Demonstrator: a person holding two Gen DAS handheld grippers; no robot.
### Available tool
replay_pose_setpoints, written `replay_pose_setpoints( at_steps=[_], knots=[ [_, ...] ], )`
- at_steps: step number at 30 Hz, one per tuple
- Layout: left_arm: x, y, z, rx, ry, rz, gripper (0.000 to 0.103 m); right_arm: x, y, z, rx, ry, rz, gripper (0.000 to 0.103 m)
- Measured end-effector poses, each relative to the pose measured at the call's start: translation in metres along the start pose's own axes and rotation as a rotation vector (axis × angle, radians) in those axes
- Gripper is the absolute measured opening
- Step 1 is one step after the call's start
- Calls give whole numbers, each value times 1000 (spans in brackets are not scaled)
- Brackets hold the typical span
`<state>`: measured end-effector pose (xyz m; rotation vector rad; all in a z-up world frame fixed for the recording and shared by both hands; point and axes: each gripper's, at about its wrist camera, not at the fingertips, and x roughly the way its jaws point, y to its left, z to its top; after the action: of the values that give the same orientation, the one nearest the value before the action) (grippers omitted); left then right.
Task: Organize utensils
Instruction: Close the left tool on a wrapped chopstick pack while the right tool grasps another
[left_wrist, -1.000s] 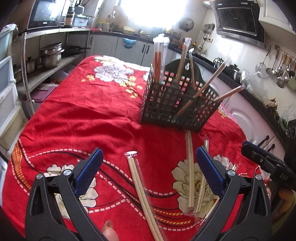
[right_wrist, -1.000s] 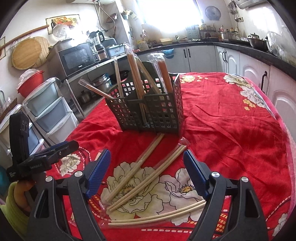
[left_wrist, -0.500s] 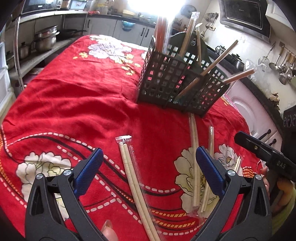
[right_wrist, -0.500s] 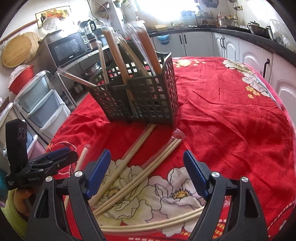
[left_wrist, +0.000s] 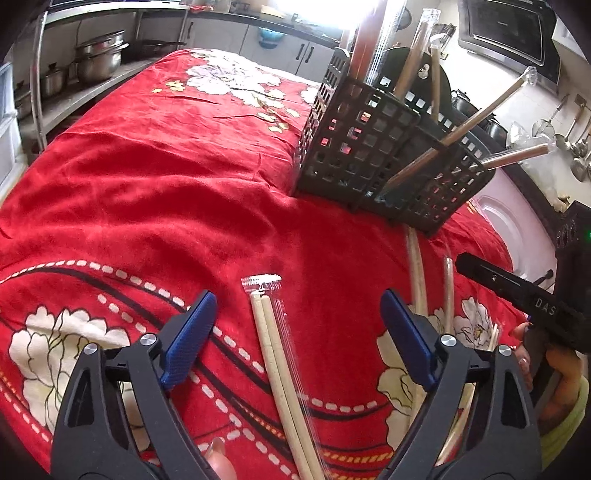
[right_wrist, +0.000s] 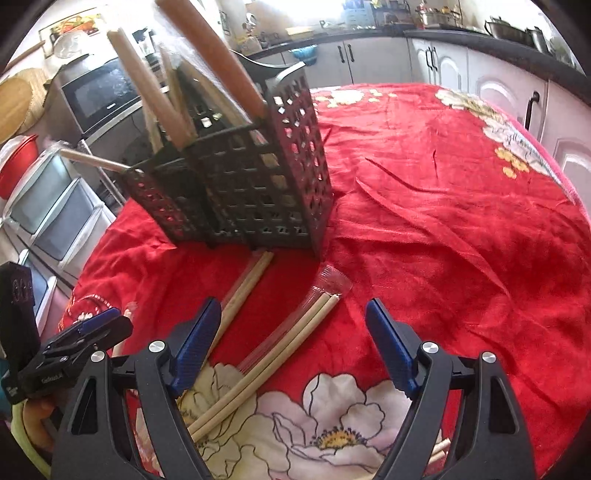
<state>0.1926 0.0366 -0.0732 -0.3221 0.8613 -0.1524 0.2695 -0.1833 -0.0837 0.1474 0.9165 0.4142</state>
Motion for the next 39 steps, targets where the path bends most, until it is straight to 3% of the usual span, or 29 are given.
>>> replay_pose_setpoints(
  at_steps=[5, 10, 12, 16, 19, 23, 32, 39],
  knots=[
    [7, 2, 4, 0, 2, 11, 77, 11, -6, 2, 38, 14, -4, 66],
    [10, 2, 8, 5, 2, 20, 73, 19, -9, 2, 42, 27, -14, 63],
    [10, 2, 8, 5, 0, 25, 67, 21, -7, 4, 43, 24, -19, 63],
    [10, 6, 9, -9, -5, 31, 56, 25, -6, 5, 39, 14, -60, 44],
    [10, 8, 10, -16, -7, 38, 46, 25, -9, 5, 45, 1, -77, 24],
    [10, 13, 10, -30, -11, 51, 34, 20, -16, 2, 77, -17, -33, 14],
    [5, 15, 7, -35, -7, 33, 10, -16, -16, -2, 114, -115, 54, 11],
    [-9, 10, 6, -42, -20, -15, 8, -49, -7, 0, 104, -192, 82, 9]
  ],
)
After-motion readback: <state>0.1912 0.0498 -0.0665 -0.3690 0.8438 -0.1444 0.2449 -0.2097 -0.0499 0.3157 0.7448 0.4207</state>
